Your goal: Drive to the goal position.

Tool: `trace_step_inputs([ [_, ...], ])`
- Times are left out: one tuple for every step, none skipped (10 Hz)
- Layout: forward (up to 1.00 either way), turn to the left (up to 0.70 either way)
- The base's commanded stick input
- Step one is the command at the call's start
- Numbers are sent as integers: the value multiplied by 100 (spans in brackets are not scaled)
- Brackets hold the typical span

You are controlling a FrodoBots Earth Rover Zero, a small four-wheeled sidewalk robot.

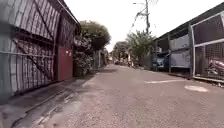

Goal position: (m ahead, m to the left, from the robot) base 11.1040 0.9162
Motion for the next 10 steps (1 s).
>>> trace_step_inputs([
  [70,0],
  [70,0],
  [70,0],
  [70,0],
  [70,0],
  [70,0],
  [70,0],
  [70,0],
  [70,0],
  [70,0],
])
